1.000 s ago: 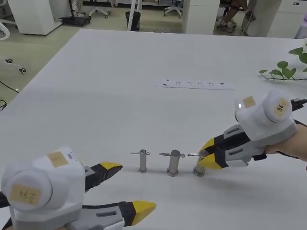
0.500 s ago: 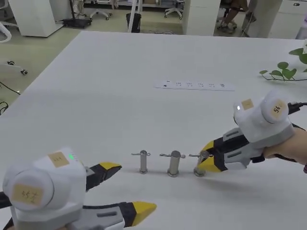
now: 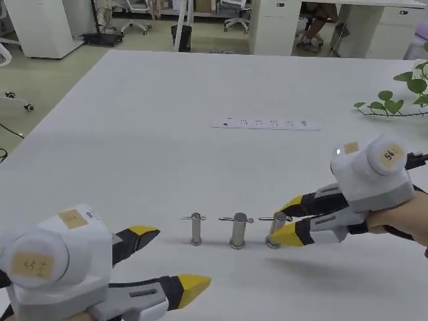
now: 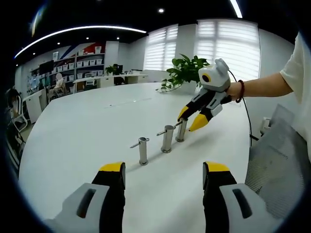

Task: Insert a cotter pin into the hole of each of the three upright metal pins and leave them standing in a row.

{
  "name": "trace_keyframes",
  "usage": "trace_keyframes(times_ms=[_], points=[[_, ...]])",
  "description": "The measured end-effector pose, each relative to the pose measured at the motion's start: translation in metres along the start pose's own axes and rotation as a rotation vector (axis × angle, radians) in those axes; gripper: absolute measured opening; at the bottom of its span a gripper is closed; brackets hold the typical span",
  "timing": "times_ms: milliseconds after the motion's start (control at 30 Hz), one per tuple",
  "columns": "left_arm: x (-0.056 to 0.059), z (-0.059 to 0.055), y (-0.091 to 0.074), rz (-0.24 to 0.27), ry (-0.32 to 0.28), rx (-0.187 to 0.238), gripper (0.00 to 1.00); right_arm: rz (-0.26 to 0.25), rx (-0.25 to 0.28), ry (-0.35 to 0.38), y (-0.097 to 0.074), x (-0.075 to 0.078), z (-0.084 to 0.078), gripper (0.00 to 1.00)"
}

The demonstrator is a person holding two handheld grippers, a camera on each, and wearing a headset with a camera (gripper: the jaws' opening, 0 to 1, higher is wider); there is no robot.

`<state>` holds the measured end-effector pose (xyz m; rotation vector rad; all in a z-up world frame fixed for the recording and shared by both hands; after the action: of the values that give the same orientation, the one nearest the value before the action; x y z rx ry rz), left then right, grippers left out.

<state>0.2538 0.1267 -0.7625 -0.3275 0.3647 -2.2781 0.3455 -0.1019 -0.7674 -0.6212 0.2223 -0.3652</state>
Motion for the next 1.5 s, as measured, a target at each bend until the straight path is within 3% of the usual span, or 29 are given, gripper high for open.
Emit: trace_keyframes(times_ms=[267,733,867,1200,1500], points=[[0.000,0.004,-0.005,0.037,0.000,-0.006,0.65,-0.099,0.030,0.059,-0.016,-0.006,-0.002,0.47],[0.001,0.012,-0.019,0.083,-0.016,-0.003,0.76,-0.234,0.108,0.204,-0.042,-0.040,-0.007,0.57],[0.002,0.014,-0.021,0.095,-0.003,-0.006,0.80,-0.276,0.155,0.233,-0.048,-0.047,-0.006,0.61],[0.005,0.015,-0.029,0.119,-0.005,-0.011,0.85,-0.322,0.188,0.240,-0.054,-0.063,-0.011,0.75],[0.013,0.018,-0.032,0.124,0.018,-0.007,0.91,-0.326,0.207,0.270,-0.055,-0.074,-0.017,0.86]])
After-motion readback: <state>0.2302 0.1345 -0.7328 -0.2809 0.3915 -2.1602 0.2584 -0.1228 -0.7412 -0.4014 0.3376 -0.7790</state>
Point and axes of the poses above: the centre of the closed fingertips' face, and the gripper's own axes: y roughly forward along the fingers, x roughly to its right, z roughly out of its top, the point moved 7 cm from there along -y, roughly backward along the fingers, and after that the axes turned 4 degrees about x, right-handed, at the moved point
